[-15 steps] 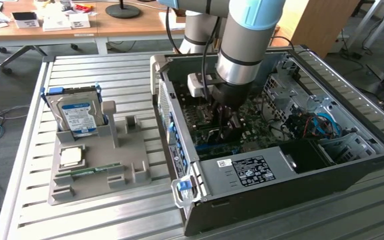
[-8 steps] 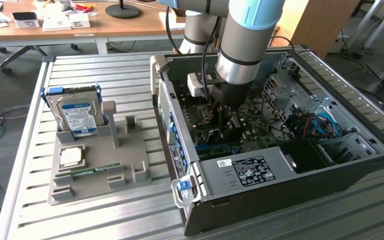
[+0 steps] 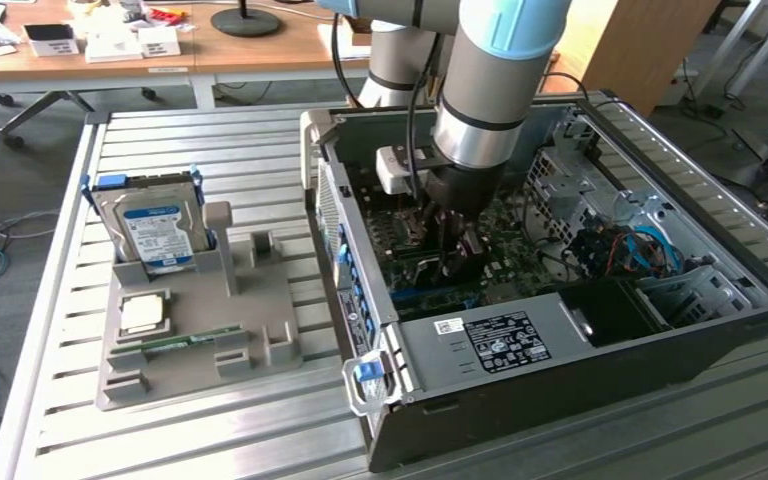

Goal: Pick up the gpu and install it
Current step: 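Press down on the gpu until it lock into place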

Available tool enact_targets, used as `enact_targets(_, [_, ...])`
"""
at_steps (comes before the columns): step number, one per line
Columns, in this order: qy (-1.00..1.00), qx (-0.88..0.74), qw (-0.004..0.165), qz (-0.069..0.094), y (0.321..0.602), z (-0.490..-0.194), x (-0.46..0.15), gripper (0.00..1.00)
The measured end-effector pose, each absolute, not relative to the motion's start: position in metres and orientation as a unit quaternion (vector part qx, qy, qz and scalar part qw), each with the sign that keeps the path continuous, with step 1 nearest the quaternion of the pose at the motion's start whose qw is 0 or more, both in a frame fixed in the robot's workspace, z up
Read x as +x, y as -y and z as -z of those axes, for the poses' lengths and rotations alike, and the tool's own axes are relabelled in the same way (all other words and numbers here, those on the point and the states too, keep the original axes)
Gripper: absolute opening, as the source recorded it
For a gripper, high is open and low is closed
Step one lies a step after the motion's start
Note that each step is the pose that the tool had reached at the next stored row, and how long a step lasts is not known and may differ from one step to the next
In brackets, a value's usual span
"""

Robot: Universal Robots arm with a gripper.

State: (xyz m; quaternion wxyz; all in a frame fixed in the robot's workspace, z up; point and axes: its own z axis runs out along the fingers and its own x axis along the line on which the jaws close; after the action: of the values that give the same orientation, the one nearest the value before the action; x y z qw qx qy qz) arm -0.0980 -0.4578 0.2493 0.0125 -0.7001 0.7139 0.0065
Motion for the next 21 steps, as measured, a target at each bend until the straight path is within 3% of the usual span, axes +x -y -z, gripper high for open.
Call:
enact_targets(10, [-0.714,-0.700,0.013,-0.007,0.4578,-0.2493,-0.0980,0.56])
enact_targets(13, [-0.714,-0.700,0.012,-0.006,0.4578,-0.2493,-0.0980,0.43])
enact_targets(17, [-0.714,-0.700,0.012,-0.006,0.4578,-0.2494,-0.0980,0.42])
enact_targets(19, [-0.714,-0.700,0.012,-0.006,0.4579,-0.2495,-0.0981,0.30])
enact_targets(21, [-0.714,-0.700,0.012,-0.006,0.4579,-0.2496,-0.0981,0.30])
